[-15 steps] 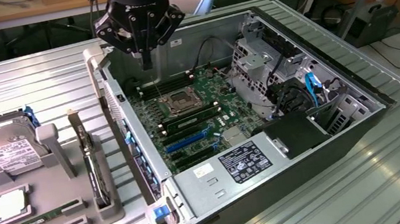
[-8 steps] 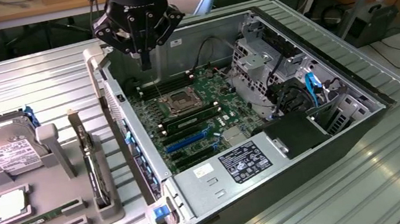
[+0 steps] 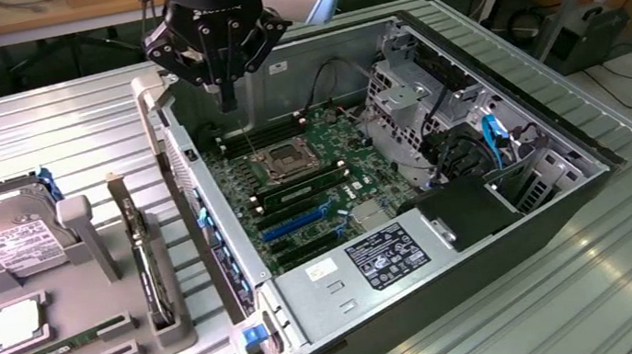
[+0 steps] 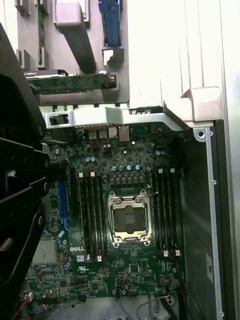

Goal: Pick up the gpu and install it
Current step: 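Reach for the gpu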

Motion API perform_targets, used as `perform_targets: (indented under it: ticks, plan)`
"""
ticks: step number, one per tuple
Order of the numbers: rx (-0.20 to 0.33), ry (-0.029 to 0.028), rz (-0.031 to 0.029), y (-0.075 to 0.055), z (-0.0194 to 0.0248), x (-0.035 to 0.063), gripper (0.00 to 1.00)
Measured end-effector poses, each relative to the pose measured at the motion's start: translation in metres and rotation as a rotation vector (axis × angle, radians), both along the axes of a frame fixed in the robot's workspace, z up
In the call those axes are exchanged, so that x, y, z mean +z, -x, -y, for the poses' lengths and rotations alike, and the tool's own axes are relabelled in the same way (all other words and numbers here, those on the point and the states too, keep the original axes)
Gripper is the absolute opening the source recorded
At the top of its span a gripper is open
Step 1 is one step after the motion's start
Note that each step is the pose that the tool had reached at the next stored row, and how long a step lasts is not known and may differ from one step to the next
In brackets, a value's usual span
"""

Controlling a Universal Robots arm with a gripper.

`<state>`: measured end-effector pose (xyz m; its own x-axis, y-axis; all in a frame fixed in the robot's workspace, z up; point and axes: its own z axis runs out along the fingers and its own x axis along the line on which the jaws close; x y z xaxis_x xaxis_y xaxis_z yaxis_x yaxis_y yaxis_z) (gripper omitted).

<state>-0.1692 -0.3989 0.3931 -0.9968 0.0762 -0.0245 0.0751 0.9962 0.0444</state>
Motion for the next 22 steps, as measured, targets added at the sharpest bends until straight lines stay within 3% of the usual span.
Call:
perform_targets:
  ticks: [22]
  plan:
    - [0.0, 0.0001, -0.0001, 0.0064, 0.0, 0.0, 0.11]
